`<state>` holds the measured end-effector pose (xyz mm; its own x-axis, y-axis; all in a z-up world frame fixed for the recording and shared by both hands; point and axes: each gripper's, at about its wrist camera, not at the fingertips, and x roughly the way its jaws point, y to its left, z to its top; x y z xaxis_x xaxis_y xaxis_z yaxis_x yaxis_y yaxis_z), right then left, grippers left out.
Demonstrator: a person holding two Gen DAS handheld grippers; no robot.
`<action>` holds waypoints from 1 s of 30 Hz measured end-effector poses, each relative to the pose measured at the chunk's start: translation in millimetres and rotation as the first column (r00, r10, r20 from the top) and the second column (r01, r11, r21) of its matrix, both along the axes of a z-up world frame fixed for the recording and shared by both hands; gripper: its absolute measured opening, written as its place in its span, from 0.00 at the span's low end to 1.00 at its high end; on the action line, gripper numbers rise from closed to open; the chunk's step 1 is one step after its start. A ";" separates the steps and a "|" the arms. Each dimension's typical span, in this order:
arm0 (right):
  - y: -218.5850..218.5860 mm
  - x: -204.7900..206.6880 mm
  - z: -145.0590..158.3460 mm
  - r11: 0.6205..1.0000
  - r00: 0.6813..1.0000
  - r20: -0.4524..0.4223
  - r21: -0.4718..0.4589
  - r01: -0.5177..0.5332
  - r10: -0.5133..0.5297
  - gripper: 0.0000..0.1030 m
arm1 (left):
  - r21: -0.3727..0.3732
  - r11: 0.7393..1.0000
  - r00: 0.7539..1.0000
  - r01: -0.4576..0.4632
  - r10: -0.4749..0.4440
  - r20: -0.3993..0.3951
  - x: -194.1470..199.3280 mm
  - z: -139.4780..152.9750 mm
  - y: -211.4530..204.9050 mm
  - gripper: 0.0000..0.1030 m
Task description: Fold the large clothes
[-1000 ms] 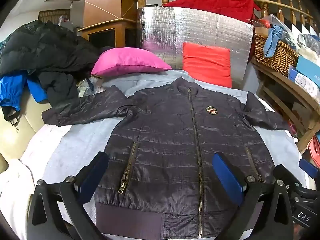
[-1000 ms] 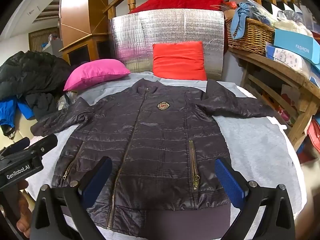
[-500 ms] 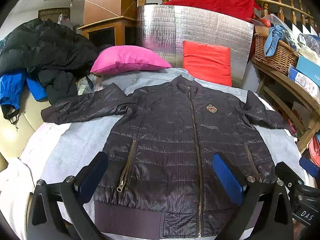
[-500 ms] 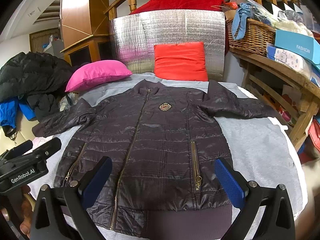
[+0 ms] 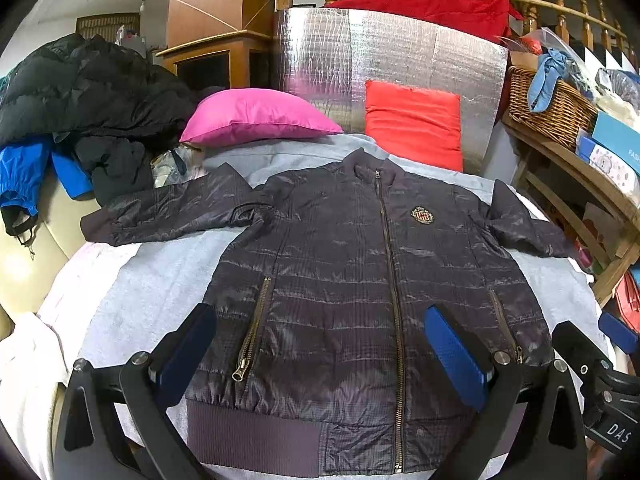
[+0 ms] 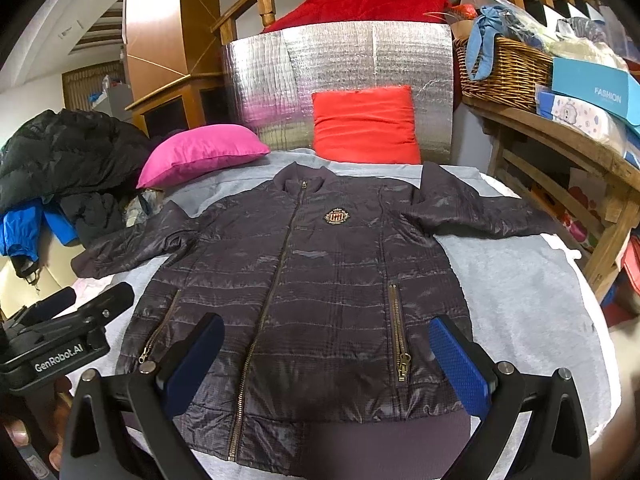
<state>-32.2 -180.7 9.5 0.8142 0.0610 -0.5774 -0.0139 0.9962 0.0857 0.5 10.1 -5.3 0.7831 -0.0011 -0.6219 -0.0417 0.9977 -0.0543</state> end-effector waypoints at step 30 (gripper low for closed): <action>4.6 0.4 -1.5 0.999 0.999 0.008 0.008 -0.042 0.042 1.00 | -0.002 1.000 1.000 -0.003 0.003 -0.013 5.5 -5.0 2.5 1.00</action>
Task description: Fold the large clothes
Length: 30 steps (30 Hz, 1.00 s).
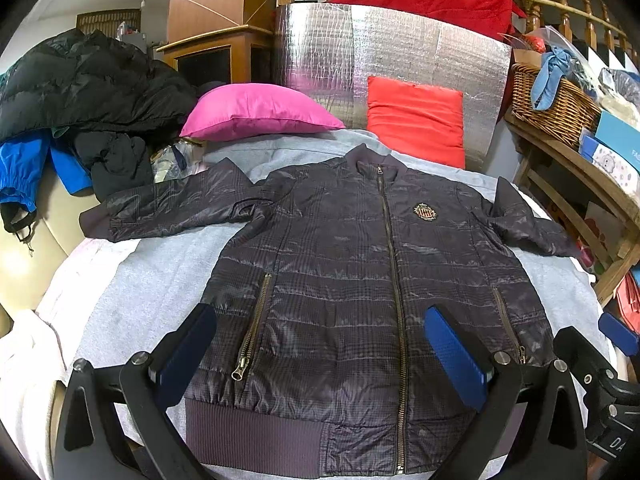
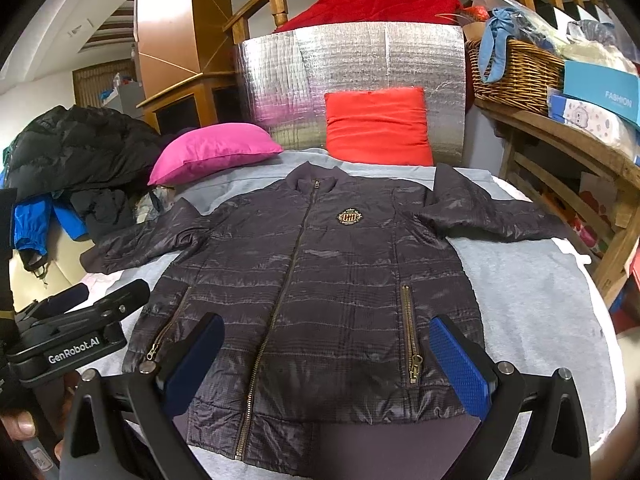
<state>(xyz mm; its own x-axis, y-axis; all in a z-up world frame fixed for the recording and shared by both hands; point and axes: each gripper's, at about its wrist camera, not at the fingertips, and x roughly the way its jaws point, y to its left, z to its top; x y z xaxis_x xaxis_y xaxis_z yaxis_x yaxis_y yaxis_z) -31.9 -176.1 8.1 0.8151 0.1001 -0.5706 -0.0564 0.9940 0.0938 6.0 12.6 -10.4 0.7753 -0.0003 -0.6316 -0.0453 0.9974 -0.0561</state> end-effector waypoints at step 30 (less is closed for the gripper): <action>-20.5 1.9 -14.0 0.999 0.999 -0.026 -0.001 0.040 -0.040 1.00 | -0.010 1.000 0.999 -0.019 0.018 -0.051 20.6 -21.3 5.2 1.00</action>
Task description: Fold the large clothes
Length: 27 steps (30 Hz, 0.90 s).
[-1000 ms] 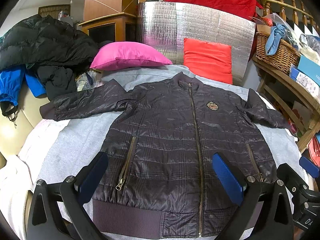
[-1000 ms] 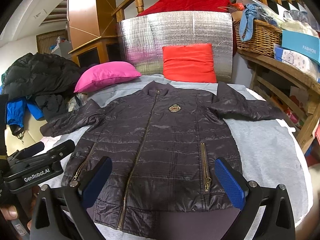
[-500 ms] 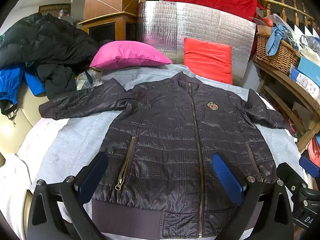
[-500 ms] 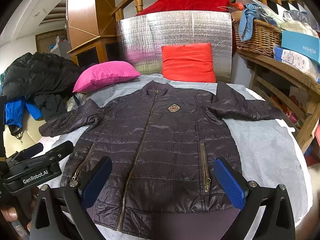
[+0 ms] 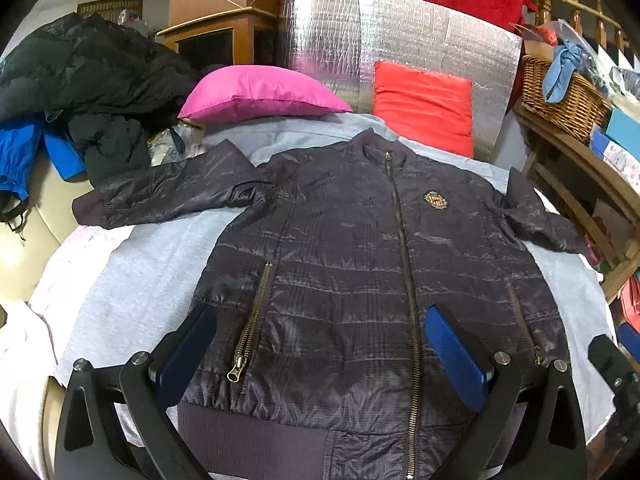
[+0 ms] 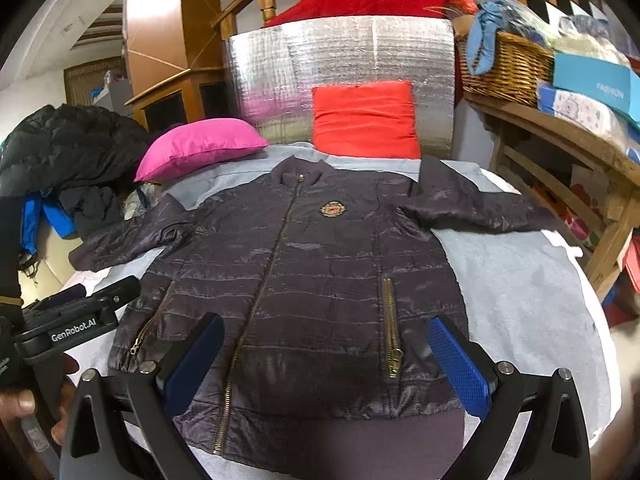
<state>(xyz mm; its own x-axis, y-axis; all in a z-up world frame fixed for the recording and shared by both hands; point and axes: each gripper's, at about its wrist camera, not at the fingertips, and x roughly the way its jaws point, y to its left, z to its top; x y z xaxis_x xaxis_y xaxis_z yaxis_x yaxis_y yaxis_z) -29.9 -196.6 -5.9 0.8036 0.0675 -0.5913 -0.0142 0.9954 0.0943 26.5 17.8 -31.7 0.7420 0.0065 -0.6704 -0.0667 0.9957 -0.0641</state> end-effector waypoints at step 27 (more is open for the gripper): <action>-286.1 167.5 -78.9 0.638 0.947 -0.195 0.701 0.317 -0.256 1.00 | 0.006 0.999 0.986 -0.036 0.037 -0.164 78.9 -76.6 7.7 1.00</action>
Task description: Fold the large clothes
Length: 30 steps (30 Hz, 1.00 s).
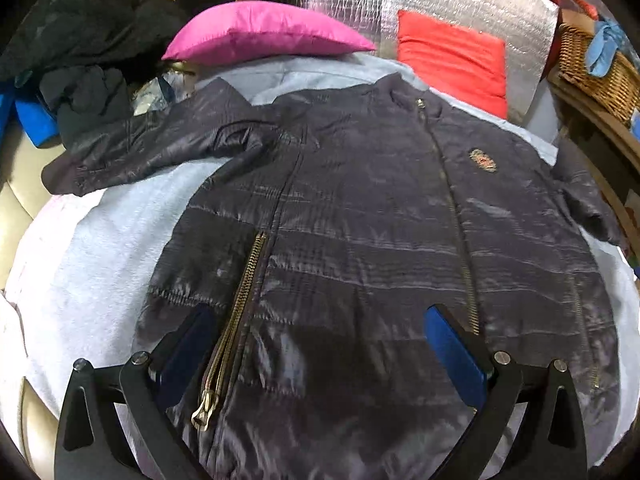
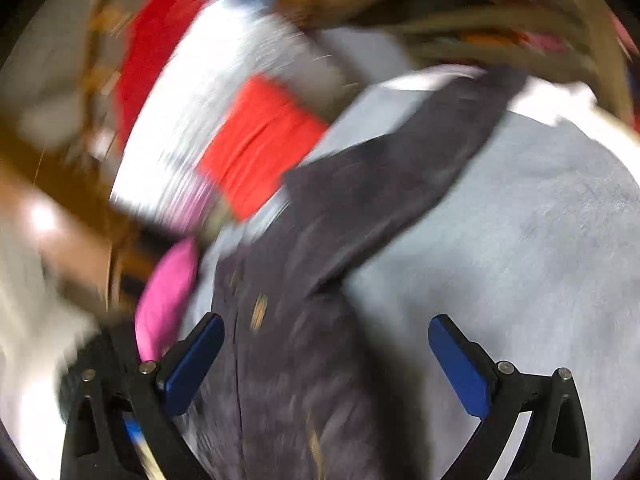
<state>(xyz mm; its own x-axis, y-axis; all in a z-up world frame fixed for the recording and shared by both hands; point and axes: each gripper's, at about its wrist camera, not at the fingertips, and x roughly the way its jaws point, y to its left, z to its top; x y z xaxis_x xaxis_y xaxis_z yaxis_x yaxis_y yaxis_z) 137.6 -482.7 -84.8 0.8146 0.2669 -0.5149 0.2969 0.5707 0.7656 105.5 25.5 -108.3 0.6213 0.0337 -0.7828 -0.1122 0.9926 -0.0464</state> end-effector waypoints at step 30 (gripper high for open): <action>37.2 150.1 164.5 0.793 0.994 0.108 -0.606 0.062 0.005 0.08 | -0.055 0.998 1.000 -0.006 0.005 -0.019 28.3 -38.0 23.5 1.00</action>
